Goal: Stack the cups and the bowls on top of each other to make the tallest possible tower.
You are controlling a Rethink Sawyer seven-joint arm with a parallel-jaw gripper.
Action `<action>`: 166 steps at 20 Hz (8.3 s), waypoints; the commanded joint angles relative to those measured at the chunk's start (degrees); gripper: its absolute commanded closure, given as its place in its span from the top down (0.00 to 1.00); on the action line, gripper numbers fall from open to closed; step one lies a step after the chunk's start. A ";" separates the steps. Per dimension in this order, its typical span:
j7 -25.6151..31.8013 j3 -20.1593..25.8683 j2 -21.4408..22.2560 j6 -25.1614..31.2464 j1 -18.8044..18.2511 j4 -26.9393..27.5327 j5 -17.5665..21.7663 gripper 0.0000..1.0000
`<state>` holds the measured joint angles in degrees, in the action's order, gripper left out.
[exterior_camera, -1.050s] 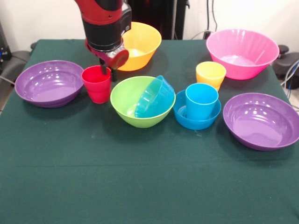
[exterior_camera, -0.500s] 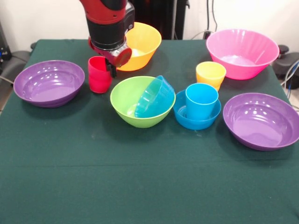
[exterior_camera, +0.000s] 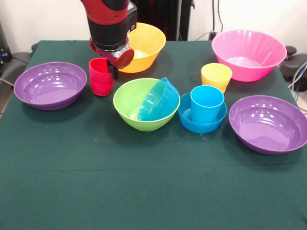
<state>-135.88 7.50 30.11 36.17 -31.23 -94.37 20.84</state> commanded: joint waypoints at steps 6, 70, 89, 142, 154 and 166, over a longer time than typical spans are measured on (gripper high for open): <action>11.42 6.12 4.14 15.39 -0.40 4.75 -0.98 0.00; -12.02 11.55 0.17 15.10 8.97 9.52 -40.69 0.00; -10.09 7.25 -1.32 11.42 13.13 7.69 -40.15 0.00; 1.28 -2.85 4.80 3.45 19.12 -0.43 -32.14 0.00; 0.58 -0.69 6.21 -4.70 18.51 -7.82 -30.37 0.00; -2.60 0.17 4.64 -10.21 22.52 -11.36 -31.34 0.00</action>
<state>-135.88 3.48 36.94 29.77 -11.09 -102.21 -13.46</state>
